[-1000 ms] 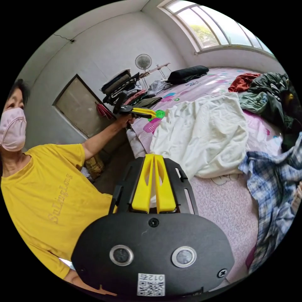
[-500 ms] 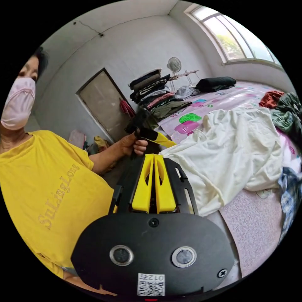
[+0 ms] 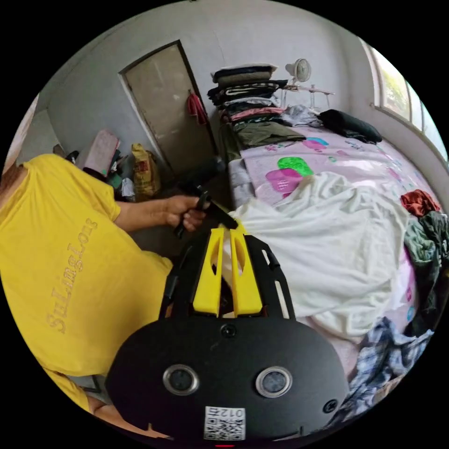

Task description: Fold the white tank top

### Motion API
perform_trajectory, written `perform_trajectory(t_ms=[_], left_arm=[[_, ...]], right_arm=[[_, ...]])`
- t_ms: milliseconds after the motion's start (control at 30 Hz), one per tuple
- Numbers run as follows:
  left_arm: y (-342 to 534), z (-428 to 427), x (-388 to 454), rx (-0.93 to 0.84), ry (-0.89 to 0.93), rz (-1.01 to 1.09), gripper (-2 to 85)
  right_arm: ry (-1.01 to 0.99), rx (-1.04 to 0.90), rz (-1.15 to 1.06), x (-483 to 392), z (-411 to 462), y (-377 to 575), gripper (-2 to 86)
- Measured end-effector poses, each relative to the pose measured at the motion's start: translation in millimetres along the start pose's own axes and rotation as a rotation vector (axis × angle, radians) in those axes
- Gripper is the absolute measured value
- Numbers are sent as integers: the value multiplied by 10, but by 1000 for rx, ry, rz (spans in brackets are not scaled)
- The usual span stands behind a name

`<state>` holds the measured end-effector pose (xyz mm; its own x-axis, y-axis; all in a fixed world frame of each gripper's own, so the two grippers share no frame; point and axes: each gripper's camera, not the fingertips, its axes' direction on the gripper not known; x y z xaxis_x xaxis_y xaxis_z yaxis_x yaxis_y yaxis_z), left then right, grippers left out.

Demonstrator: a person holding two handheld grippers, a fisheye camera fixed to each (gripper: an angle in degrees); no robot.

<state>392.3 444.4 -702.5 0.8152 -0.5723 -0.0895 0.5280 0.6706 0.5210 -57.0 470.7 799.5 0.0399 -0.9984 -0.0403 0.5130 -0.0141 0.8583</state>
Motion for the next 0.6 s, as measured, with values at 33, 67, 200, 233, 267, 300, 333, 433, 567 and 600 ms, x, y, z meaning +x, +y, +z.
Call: perform_trajectory(t_ms=[33,67,200,233,267,300,333,433,567,600], left_arm=[[26,-11,-116,15,28,-10,55],[39,-9,-217,25,52,-19,54],[23,15,-383,21,44,-7,54],[9,13,-409,18,32,3,54],[-6,5,-430,17,23,12,53],[-14,1,-440,16,20,17,53],[-33,-5,-454,11,14,29,53],[-85,-11,-480,-11,-15,59,53],[-156,-42,-518,-13,-12,77,53],[-167,-50,-518,-11,-9,79,53]], right_arm=[[19,4,-3,91,-35,-105,36],[60,-5,-6,288,-54,-339,43],[84,-114,5,1006,283,-1297,74],[86,-123,2,1090,355,-1430,75],[99,-153,1,1246,520,-1685,77],[130,-188,-6,1378,695,-1919,78],[153,-206,-7,1440,783,-2026,78],[215,-285,62,1779,1147,-2435,84],[173,-497,164,2080,1540,-2563,65],[196,-523,169,2064,1540,-2546,41]])
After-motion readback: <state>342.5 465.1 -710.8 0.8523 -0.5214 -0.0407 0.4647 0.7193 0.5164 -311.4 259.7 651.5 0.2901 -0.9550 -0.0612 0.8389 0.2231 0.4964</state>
